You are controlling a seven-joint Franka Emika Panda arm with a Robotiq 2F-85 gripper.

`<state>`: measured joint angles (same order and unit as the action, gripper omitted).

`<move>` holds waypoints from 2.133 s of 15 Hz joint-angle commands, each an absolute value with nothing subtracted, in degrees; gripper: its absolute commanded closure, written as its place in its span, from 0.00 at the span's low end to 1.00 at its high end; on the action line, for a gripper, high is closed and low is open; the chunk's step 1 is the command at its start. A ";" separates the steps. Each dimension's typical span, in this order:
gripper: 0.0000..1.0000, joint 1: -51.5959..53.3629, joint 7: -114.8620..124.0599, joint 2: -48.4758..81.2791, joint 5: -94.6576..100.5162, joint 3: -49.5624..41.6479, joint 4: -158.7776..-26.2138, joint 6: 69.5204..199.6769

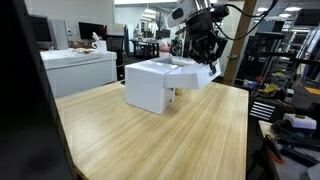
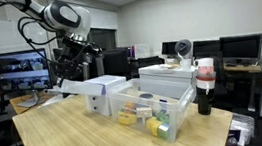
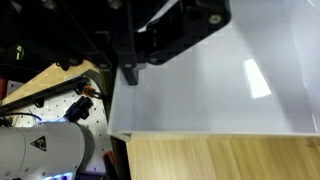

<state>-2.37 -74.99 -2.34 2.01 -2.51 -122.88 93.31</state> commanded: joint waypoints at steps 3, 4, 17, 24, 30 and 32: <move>0.99 -2.11 -71.23 -4.75 -0.50 -2.66 -127.53 90.54; 0.99 -2.13 -69.88 -5.09 -1.39 -2.72 -127.92 91.05; 0.99 0.04 -58.97 -14.26 -10.61 -2.49 -140.93 109.49; 0.99 1.89 -60.49 -18.26 -7.90 -2.93 -145.60 111.93; 0.99 3.87 -63.47 -19.04 -8.19 -3.62 -144.36 108.08; 0.99 4.18 -66.52 -19.00 -8.01 -4.16 -144.45 108.03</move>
<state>3.26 -61.97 -18.56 -8.29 -3.07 -143.34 109.65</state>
